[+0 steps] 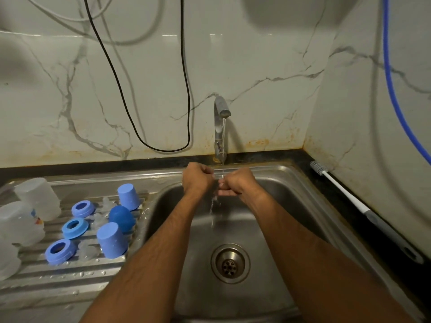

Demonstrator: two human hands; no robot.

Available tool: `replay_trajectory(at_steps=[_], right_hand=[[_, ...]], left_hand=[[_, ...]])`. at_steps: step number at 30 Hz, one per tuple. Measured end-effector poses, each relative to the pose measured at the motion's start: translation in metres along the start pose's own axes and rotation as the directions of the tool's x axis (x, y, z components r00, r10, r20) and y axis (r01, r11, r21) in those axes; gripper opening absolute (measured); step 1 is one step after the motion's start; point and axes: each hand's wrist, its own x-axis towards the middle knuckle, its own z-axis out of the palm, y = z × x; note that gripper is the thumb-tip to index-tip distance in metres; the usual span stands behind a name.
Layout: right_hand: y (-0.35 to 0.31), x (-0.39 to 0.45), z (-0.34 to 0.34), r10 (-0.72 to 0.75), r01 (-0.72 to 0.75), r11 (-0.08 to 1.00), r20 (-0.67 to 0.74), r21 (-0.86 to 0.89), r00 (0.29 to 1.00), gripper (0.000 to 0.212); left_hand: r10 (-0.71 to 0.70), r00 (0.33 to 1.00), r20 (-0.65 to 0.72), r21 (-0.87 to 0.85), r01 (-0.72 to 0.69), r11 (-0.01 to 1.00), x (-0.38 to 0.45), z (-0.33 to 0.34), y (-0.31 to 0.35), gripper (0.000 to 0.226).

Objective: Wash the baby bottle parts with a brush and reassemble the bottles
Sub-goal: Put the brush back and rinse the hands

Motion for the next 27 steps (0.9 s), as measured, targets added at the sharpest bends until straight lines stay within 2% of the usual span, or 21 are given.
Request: replay_trajectory(at_steps=[6, 11, 14, 18, 27], right_hand=[[0.000, -0.002, -0.002, 0.006, -0.008, 0.999, 0.038, 0.033, 0.999, 0.015], [-0.002, -0.005, -0.006, 0.001, -0.004, 0.998, 0.050, 0.057, 0.999, 0.017], [-0.003, -0.007, -0.007, 0.011, -0.015, 0.997, 0.055, 0.070, 0.998, 0.020], [-0.001, -0.008, -0.008, 0.009, -0.014, 0.997, 0.059, 0.081, 0.998, 0.020], [0.000, -0.009, -0.007, 0.021, -0.025, 0.996, 0.054, 0.081, 0.998, 0.019]], left_hand=[[0.109, 0.994, -0.029, -0.070, -0.111, 0.991, 0.021, -0.006, 0.030, 0.031], [0.173, 0.985, 0.006, -0.053, -0.173, 0.984, 0.035, -0.001, 0.042, 0.023], [0.176, 0.984, 0.004, -0.063, -0.176, 0.982, 0.040, 0.001, 0.043, 0.019], [0.138, 0.988, -0.071, -0.081, -0.143, 0.986, 0.042, 0.001, 0.042, 0.017], [0.145, 0.989, 0.001, -0.068, -0.145, 0.987, 0.047, 0.005, 0.038, 0.019]])
